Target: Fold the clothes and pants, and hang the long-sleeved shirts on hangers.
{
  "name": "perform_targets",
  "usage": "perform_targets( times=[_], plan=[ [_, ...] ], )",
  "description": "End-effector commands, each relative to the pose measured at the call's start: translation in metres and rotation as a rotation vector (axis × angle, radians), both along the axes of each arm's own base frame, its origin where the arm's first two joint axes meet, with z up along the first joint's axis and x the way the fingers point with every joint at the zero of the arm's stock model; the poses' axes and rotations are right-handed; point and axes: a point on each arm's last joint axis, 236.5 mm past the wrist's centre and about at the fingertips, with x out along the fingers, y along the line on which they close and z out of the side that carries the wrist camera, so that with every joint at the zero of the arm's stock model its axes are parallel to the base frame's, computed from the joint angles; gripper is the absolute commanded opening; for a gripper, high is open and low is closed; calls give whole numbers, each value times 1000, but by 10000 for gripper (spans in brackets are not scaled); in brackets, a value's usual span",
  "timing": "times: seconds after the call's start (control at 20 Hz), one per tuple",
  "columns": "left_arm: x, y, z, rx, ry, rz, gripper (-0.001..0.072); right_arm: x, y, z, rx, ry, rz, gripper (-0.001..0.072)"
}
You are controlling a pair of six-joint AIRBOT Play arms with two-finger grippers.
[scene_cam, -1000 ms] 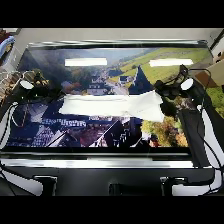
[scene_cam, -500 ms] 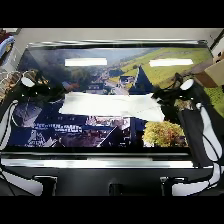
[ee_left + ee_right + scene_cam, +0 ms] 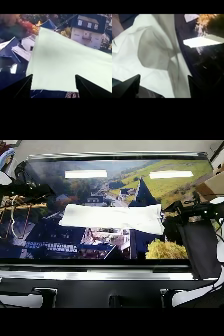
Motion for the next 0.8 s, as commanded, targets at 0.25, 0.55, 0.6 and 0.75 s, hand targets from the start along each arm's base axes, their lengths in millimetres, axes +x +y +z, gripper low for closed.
perform_targets(
  times=[0.25,0.55,0.6,0.75],
  plan=[
    [-16,-1,20,2,16,17,611,2,13,-40,100,-12,69,675],
    [-17,-10,19,3,18,-3,611,9,36,-54,89,-5,90,672],
    [-17,-12,18,3,19,-6,611,12,43,-57,71,-3,88,659],
    [-17,-13,18,2,19,-9,611,12,58,-69,5,30,111,487]
  ],
)
